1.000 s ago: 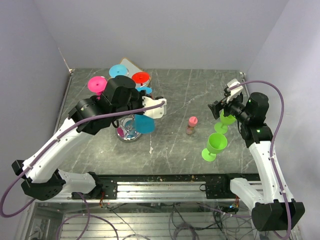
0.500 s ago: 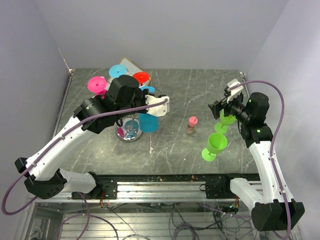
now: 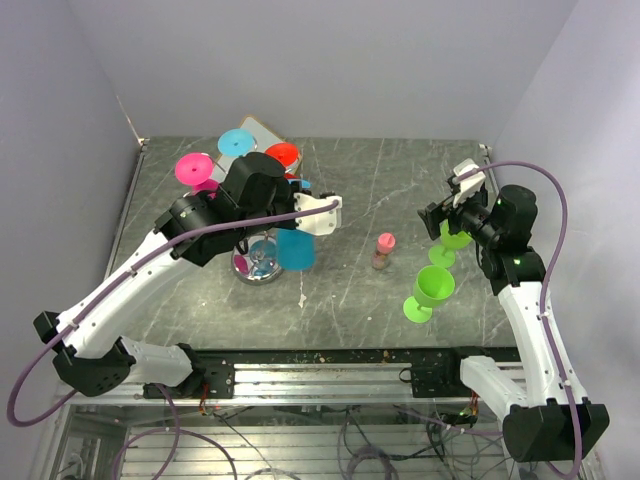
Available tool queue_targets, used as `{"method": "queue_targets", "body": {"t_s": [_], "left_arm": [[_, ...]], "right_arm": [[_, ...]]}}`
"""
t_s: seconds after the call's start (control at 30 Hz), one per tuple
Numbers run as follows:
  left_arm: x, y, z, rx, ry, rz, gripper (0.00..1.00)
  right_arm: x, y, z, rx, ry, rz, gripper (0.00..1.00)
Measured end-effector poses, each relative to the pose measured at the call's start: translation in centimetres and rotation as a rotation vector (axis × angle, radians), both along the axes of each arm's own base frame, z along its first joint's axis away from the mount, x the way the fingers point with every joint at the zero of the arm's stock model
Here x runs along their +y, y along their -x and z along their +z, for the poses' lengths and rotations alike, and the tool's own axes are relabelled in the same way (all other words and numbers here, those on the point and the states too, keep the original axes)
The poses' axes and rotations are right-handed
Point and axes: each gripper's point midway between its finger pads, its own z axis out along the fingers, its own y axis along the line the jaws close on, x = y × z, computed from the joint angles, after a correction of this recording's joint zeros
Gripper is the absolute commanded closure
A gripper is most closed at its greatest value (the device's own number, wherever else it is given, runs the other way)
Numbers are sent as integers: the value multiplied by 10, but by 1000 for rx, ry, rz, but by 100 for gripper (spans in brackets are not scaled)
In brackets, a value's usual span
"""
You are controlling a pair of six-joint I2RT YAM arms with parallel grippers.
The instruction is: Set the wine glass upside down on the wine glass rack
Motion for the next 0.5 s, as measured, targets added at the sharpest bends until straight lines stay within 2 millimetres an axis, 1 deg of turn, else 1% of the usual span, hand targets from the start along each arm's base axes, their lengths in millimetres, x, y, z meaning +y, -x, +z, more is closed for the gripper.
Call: {"method": "queue_targets", "body": {"t_s": [0.37, 0.5], "left_arm": [[0, 4, -7, 28, -18, -16, 74], [1, 6, -10, 39, -25, -18, 71]], "right_arm": [[-2, 1, -4, 19, 17, -6, 11], [-6, 1, 1, 12, 29, -27, 11]]}}
